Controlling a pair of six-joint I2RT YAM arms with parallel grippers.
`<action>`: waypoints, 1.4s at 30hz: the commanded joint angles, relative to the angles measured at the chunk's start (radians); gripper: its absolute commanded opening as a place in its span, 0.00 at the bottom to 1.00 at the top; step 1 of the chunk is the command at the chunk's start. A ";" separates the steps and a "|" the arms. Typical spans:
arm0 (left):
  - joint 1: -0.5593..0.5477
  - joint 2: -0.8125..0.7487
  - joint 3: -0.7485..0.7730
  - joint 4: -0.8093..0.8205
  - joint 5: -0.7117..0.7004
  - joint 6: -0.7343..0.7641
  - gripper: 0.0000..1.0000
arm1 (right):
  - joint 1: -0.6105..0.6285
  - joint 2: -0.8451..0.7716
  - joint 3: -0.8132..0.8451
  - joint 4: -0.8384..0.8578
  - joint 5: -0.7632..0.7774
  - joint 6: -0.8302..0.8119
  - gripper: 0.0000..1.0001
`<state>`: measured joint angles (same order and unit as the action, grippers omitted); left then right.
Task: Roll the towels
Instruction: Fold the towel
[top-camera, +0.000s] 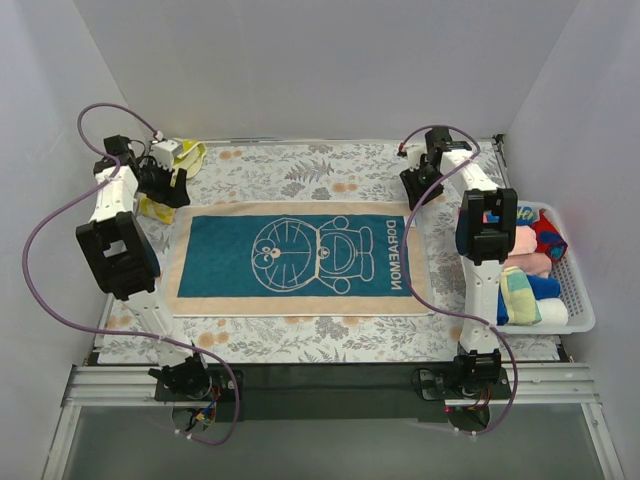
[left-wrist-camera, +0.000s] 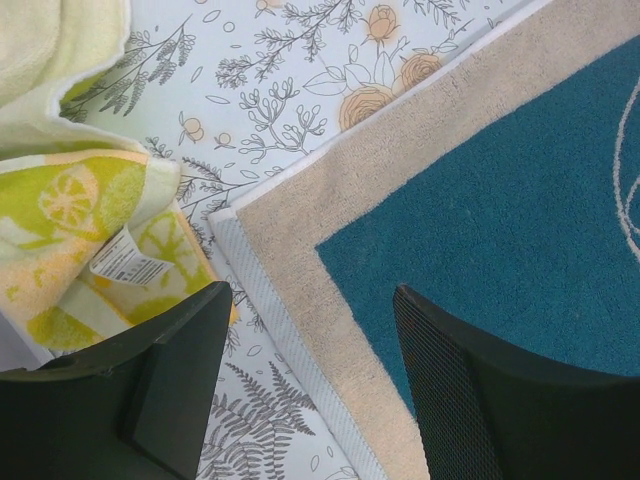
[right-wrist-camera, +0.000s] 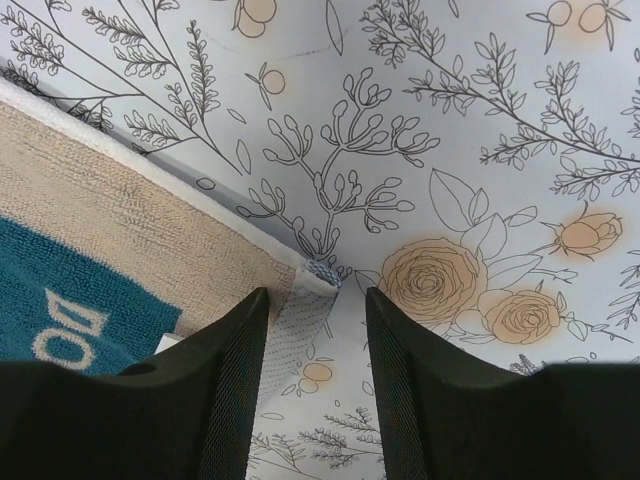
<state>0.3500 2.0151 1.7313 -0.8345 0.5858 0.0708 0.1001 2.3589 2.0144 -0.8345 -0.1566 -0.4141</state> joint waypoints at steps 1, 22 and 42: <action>-0.017 -0.006 0.028 -0.006 -0.006 0.012 0.61 | -0.010 -0.026 0.043 0.015 -0.038 0.018 0.43; -0.022 0.019 0.053 -0.008 -0.035 -0.005 0.61 | -0.007 0.017 -0.002 0.021 -0.023 0.014 0.38; -0.043 0.227 0.205 -0.009 -0.070 -0.012 0.48 | 0.012 -0.032 -0.051 0.020 -0.015 -0.032 0.01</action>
<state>0.3202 2.2536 1.8938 -0.8551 0.5339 0.0517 0.1062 2.3512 1.9862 -0.7811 -0.1749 -0.4324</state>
